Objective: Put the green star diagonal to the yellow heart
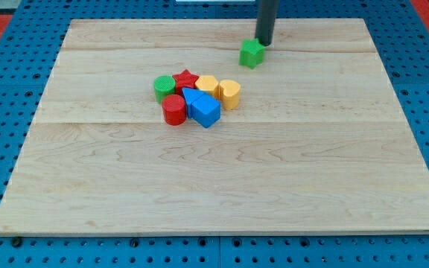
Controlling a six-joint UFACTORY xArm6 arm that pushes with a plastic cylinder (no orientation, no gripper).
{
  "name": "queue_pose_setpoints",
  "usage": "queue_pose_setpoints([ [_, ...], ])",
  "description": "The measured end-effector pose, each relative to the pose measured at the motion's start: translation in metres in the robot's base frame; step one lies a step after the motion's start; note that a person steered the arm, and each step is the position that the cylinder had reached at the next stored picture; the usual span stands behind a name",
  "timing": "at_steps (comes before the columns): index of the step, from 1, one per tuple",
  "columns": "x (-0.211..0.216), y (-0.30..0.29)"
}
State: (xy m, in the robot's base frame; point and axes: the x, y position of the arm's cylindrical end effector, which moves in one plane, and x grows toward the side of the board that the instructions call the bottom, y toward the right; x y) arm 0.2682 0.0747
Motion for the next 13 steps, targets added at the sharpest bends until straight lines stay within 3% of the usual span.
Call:
queue_pose_setpoints([
  [1,0.049,0.002],
  [3,0.004,-0.022],
  [4,0.044,-0.023],
  [5,0.091,0.030],
  [7,0.037,0.026],
  [9,0.037,-0.016],
  [11,0.065,0.011],
  [12,-0.002,0.009],
  [13,0.038,-0.031],
])
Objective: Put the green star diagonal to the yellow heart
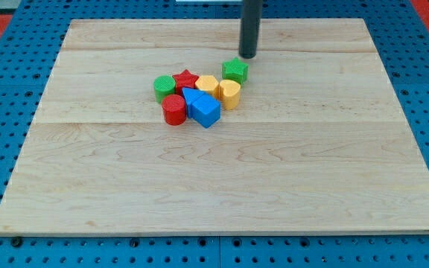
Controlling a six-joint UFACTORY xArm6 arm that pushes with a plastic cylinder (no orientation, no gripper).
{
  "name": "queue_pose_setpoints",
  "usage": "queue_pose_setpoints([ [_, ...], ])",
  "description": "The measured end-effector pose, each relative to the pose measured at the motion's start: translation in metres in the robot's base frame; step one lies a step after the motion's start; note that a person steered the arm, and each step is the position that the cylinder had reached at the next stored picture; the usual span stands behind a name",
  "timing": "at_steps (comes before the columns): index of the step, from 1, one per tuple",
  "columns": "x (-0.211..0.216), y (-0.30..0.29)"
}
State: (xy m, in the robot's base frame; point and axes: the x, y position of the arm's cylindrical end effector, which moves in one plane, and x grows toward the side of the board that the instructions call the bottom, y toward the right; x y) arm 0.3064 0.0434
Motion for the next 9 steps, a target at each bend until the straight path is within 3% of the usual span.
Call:
queue_pose_setpoints([
  [1,0.028,-0.017],
  [2,0.010,-0.047],
  [3,0.022,-0.088],
  [5,0.040,0.032],
  [6,0.087,0.091],
  [7,0.090,0.106],
  [8,0.026,0.115],
  [9,0.059,0.077],
])
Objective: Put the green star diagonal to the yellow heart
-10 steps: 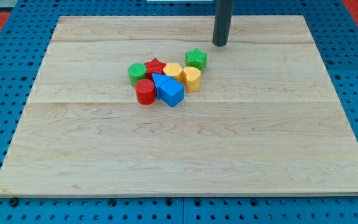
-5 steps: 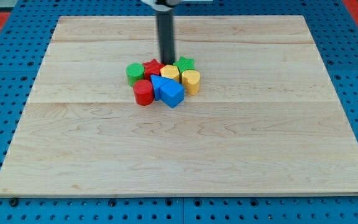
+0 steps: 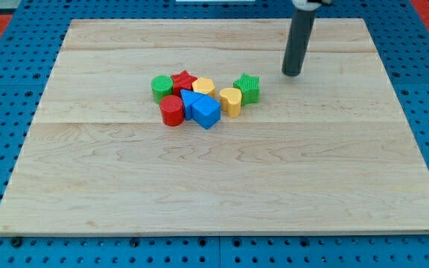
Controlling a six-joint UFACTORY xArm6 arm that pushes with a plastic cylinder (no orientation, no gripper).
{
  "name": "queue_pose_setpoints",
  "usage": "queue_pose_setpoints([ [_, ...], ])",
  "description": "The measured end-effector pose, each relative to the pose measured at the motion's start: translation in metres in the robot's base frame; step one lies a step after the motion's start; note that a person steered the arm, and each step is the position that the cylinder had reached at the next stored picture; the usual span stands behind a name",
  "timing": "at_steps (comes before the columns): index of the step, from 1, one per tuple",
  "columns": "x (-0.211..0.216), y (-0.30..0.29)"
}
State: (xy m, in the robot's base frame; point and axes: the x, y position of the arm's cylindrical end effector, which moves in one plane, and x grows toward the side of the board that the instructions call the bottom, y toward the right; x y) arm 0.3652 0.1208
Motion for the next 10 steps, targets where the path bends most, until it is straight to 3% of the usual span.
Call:
queue_pose_setpoints([
  [1,0.064,0.000],
  [2,0.001,0.019],
  [3,-0.040,-0.027],
  [4,-0.002,-0.085],
  [5,0.065,-0.075],
  [6,0.099,-0.065],
  [8,0.121,0.004],
  [9,0.186,-0.019],
  [10,0.174,-0.072],
])
